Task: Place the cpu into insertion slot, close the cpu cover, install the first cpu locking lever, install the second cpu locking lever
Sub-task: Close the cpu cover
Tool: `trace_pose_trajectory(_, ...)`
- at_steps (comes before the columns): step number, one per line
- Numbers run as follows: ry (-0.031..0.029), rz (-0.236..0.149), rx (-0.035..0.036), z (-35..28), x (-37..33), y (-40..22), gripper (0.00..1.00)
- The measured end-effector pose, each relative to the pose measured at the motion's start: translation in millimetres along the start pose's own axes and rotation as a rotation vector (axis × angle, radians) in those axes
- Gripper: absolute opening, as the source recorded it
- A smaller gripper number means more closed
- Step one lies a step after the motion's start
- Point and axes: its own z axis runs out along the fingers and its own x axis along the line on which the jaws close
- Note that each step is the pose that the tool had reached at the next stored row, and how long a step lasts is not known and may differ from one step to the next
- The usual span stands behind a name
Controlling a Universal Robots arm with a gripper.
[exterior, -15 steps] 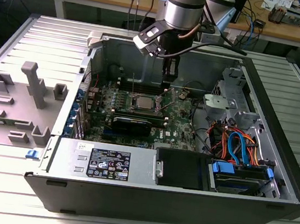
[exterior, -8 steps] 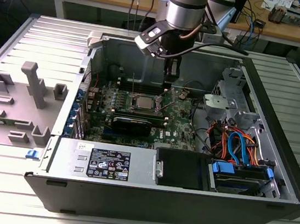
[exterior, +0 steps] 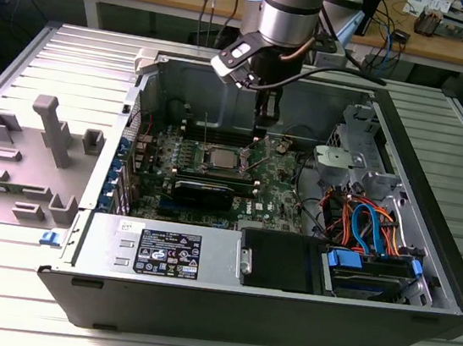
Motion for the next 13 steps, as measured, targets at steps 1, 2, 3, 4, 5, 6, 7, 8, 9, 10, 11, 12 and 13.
trace_pose_trajectory(1, 0.0000, 0.000, 0.0000, 0.0, 0.0, 0.5, 0.11)
trace_pose_trajectory(2, 0.0000, 0.000, 0.0000, 0.0, 0.0, 1.5, 0.11)
trace_pose_trajectory(3, 0.0000, 0.000, 0.0000, 0.1, 0.0, 2.1, 0.11)
trace_pose_trajectory(4, 0.0000, 0.000, 0.0000, 0.1, 0.0, 2.7, 0.11)
trace_pose_trajectory(5, 0.0000, 0.000, 0.0000, 0.1, 0.0, 3.3, 0.11)
trace_pose_trajectory(6, 0.0000, 0.000, -0.0001, 0.1, 0.0, 3.8, 0.11)
trace_pose_trajectory(7, 0.0000, 0.000, 0.0000, 0.1, 0.0, 4.6, 0.11)
trace_pose_trajectory(8, 0.0000, 0.000, 0.0000, 0.1, 0.0, 5.2, 0.11)
trace_pose_trajectory(9, -0.0001, 0.000, 0.0000, 0.1, 0.0, 5.9, 0.11)
trace_pose_trajectory(10, 0.0000, 0.000, -0.0001, 0.2, 0.0, 6.4, 0.11)
trace_pose_trajectory(11, 0.0000, 0.000, 0.0000, 0.1, 0.0, 7.1, 0.11)
trace_pose_trajectory(12, 0.0000, 0.000, 0.0000, 0.1, 0.0, 7.6, 0.11)
trace_pose_trajectory(13, 0.0000, 0.000, 0.0000, 0.2, 0.0, 8.3, 0.11)
